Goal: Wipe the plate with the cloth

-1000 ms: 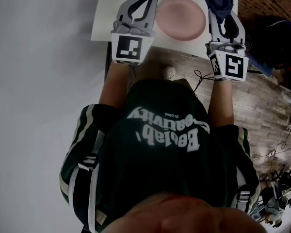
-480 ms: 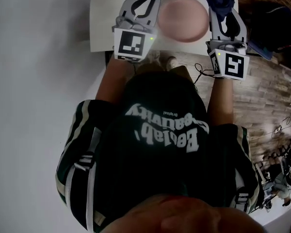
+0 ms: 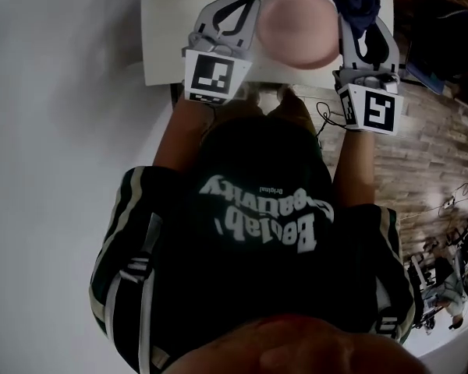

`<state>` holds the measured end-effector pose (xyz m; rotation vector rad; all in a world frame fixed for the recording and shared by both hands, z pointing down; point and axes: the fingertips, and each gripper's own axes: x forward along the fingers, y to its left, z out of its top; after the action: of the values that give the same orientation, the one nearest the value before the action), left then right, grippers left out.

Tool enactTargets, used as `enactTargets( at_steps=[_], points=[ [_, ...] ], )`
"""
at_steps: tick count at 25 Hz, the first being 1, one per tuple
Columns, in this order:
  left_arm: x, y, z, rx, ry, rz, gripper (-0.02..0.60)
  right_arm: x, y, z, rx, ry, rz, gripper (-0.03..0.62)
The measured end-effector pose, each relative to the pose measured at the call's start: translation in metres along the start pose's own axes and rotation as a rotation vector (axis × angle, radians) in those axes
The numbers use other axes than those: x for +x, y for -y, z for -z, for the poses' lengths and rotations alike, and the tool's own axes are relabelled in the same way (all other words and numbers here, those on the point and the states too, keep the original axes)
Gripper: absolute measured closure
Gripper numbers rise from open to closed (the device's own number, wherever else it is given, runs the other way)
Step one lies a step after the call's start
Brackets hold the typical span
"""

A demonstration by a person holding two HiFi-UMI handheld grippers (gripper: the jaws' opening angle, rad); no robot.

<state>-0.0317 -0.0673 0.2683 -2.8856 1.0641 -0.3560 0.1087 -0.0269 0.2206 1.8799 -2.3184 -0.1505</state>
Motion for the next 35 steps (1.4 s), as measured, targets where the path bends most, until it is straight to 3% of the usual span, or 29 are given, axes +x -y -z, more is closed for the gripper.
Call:
enactTargets(
  at_steps=[6, 15, 18, 22, 24, 26, 27, 28, 29, 35],
  points=[
    [0.009, -0.005, 0.056, -0.051, -0.092, -0.015, 0.580, 0.025, -0.020, 0.046, 0.037, -0.053, -0.077, 0.479],
    [0.023, 0.024, 0.117, -0.188, -0.332, -0.012, 0.580, 0.038, -0.026, 0.075, 0.072, -0.118, -0.212, 0.479],
    [0.011, 0.021, 0.157, -0.277, -0.398, -0.014, 0.580, 0.043, -0.050, 0.095, 0.089, -0.151, -0.243, 0.479],
    [0.013, 0.031, 0.193, -0.494, -0.447, -0.022, 0.580, 0.047, -0.058, 0.116, 0.079, -0.180, -0.288, 0.479],
    [0.015, 0.037, 0.205, -0.566, -0.483, -0.031, 0.578, 0.047, -0.056, 0.120, 0.083, -0.193, -0.307, 0.479],
    [0.015, 0.041, 0.217, -0.608, -0.517, -0.044, 0.576, 0.047, -0.054, 0.129, 0.088, -0.209, -0.320, 0.479],
    [0.014, 0.044, 0.223, -0.630, -0.533, -0.047, 0.552, 0.047, -0.054, 0.133, 0.085, -0.219, -0.328, 0.479],
    [0.014, 0.047, 0.228, -0.650, -0.549, -0.044, 0.485, 0.047, -0.055, 0.138, 0.080, -0.228, -0.338, 0.479],
    [0.014, 0.051, 0.233, -0.665, -0.565, -0.040, 0.470, 0.047, -0.055, 0.142, 0.074, -0.237, -0.347, 0.479],
    [0.021, 0.068, 0.255, -0.698, -0.657, -0.032, 0.469, 0.048, -0.055, 0.164, 0.094, -0.288, -0.381, 0.479]
  ],
)
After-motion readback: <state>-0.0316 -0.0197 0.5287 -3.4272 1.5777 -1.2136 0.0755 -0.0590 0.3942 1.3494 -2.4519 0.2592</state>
